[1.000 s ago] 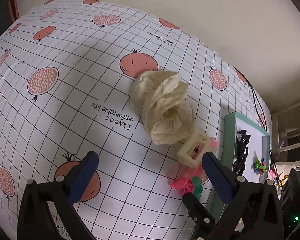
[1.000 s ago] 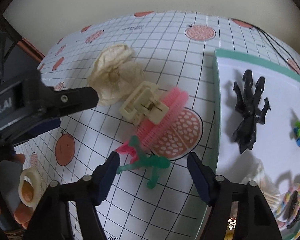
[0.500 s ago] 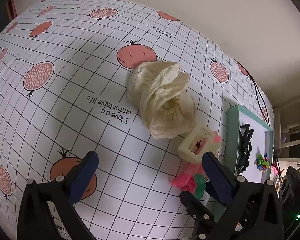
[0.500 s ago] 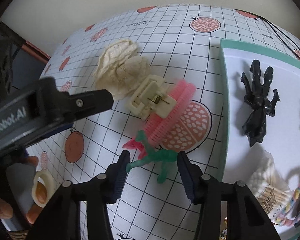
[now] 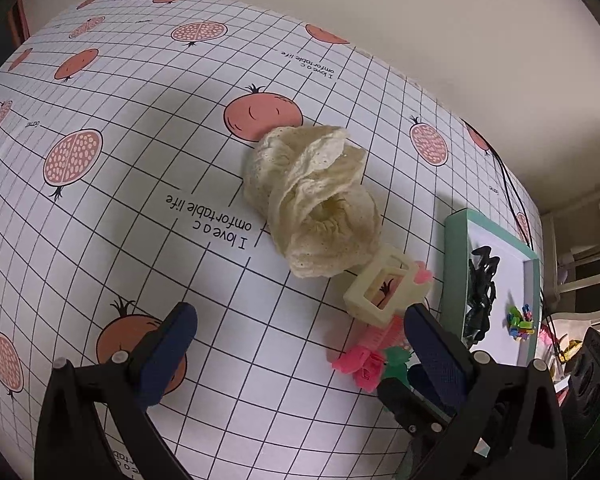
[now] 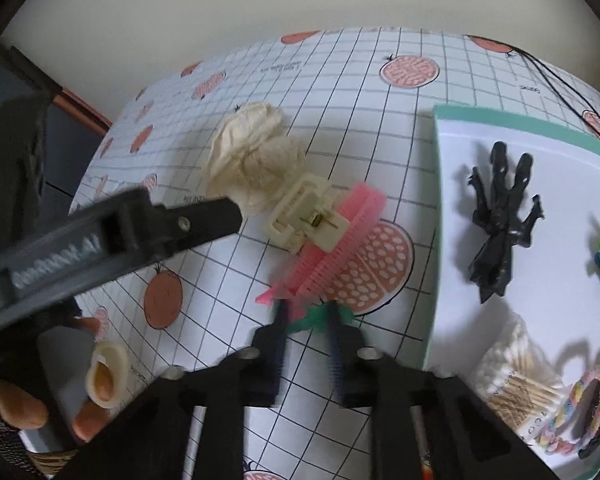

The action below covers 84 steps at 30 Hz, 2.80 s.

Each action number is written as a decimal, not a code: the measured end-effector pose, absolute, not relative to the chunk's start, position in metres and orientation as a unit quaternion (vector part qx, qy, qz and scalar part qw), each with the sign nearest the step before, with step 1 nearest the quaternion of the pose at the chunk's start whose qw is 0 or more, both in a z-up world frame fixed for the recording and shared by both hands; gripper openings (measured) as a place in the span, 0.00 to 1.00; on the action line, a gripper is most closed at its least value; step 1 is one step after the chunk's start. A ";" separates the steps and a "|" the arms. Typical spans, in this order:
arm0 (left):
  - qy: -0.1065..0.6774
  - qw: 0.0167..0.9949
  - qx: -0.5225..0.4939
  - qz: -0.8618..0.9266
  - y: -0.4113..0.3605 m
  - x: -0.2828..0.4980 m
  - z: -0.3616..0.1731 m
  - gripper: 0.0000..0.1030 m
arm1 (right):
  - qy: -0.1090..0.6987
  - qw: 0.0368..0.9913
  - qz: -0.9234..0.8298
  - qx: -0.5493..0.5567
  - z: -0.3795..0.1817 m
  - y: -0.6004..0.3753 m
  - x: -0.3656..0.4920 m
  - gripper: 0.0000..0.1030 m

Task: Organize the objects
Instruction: 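Grasp the green plastic figure with the right tool while the left tool grasps the pink comb, then carry the pink comb and green figure into the tray and open both tools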

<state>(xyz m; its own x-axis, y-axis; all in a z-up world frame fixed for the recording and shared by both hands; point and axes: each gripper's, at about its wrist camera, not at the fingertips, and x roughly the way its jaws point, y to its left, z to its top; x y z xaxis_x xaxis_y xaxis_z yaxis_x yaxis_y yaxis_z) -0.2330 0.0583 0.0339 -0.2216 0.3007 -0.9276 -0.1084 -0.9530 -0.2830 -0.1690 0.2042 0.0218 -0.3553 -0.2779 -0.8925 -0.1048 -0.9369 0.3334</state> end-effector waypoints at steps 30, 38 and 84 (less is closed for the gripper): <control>0.002 0.194 -0.618 0.762 0.106 -0.210 0.021 0.90 | -0.271 -0.014 -0.829 0.489 0.069 0.304 -0.136 0.08; 0.066 0.192 -0.621 0.757 0.127 -0.199 0.007 0.51 | -0.275 -0.010 -0.829 0.487 0.069 0.305 -0.137 0.08; 0.025 0.354 -0.579 0.734 0.209 -0.155 0.061 0.30 | -0.226 -0.128 -0.827 0.499 0.066 0.371 -0.104 0.08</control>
